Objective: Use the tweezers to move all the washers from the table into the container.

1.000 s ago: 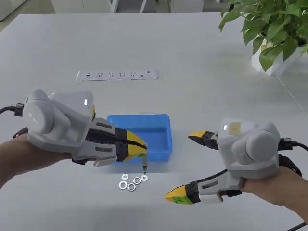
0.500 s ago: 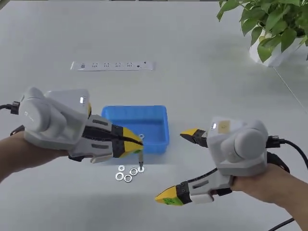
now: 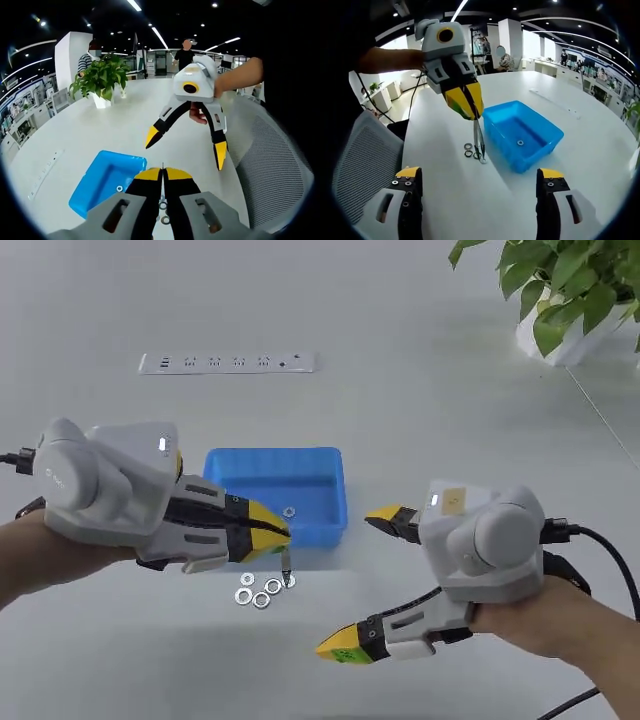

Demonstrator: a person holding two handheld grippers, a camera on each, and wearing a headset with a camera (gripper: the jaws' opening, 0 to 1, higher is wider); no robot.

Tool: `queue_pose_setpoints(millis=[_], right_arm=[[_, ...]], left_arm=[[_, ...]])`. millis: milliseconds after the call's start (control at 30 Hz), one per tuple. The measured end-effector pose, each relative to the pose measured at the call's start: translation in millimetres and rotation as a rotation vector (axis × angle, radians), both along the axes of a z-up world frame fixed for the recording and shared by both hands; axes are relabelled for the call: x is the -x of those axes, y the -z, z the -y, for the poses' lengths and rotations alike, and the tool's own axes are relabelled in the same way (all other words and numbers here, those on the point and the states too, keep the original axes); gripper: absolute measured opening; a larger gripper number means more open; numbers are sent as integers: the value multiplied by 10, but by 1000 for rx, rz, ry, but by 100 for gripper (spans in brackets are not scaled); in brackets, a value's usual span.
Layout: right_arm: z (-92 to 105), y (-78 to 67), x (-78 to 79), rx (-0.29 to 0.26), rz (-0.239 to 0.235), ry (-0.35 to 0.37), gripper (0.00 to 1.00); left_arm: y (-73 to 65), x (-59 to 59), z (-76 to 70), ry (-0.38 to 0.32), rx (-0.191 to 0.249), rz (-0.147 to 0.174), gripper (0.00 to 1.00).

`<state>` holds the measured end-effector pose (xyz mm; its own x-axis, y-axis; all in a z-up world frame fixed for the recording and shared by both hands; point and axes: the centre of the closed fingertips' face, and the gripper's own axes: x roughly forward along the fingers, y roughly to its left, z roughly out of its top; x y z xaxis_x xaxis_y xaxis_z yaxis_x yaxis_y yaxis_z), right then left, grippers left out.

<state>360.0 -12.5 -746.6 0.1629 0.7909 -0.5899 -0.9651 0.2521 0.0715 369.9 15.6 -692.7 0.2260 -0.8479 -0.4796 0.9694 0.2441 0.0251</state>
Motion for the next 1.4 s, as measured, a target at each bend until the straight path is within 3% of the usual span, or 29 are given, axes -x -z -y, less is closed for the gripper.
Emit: queue_pose_setpoints(millis=[400, 600, 867, 1167, 1400], right_arm=[[21, 49, 36, 7, -13, 1, 94], [2, 47, 63, 1, -1, -19, 85], [-73, 35, 102, -3, 36, -88, 70], [-223, 36, 42, 9, 115, -177, 47], [-367, 101, 34, 34, 134, -241, 32]], left_arm=[[44, -10, 40, 3, 10, -13, 5], [47, 3, 39, 7, 5, -15, 5], [47, 34, 56, 16, -1, -17, 5], [52, 23, 56, 26, -12, -17, 5], [55, 25, 33, 26, -18, -20, 5]])
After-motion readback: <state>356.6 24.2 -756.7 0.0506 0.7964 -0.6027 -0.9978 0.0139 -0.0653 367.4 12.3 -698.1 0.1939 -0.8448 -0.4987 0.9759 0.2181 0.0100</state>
